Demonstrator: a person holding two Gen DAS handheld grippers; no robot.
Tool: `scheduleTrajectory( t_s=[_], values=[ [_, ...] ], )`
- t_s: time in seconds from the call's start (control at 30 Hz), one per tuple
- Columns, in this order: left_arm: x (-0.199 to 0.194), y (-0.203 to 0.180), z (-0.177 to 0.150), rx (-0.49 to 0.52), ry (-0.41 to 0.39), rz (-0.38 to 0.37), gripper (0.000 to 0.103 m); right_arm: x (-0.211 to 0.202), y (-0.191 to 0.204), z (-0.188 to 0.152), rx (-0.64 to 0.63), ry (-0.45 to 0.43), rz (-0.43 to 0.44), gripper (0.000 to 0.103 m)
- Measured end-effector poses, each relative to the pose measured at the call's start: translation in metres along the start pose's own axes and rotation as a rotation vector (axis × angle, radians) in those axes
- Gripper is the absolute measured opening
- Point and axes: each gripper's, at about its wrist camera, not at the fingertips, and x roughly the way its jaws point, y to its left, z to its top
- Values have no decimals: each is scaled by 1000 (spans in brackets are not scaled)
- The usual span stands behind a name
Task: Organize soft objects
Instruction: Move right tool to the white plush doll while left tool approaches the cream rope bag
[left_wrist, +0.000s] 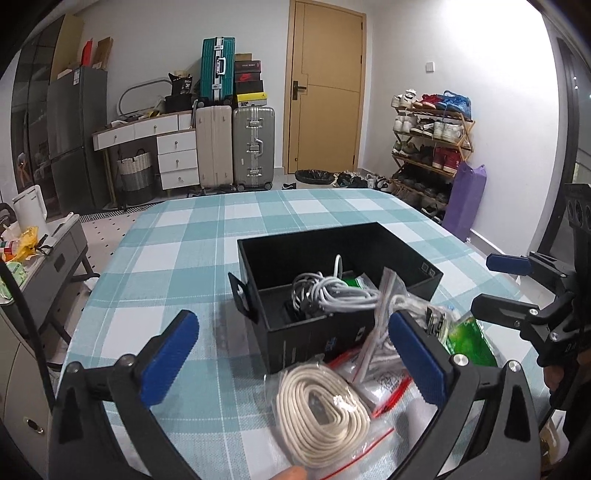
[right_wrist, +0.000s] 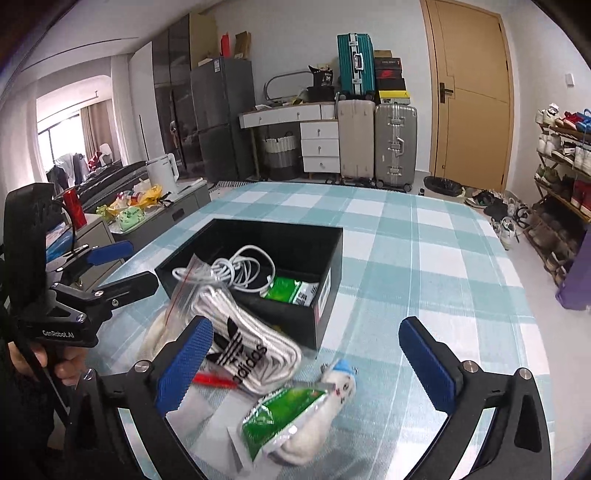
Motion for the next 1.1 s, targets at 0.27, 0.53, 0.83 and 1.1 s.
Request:
scheduleTrajectory(
  t_s=[0.27, 0.53, 0.83, 1.1],
  values=[
    [-2, -1, -7, 11, 29, -5, 103, 2, 2, -17, -9, 51, -8, 102],
    [-3, 4, -10, 4, 47, -12, 103, -5, 1, -23, -54, 77, -17, 102],
    [-3, 9, -11, -9, 41, -10, 103, -18, -29, -21, -15, 56, -109, 102],
    [2, 11, -15, -6, 57, -7, 103, -10, -49, -27, 16, 126, -132, 102]
  ],
)
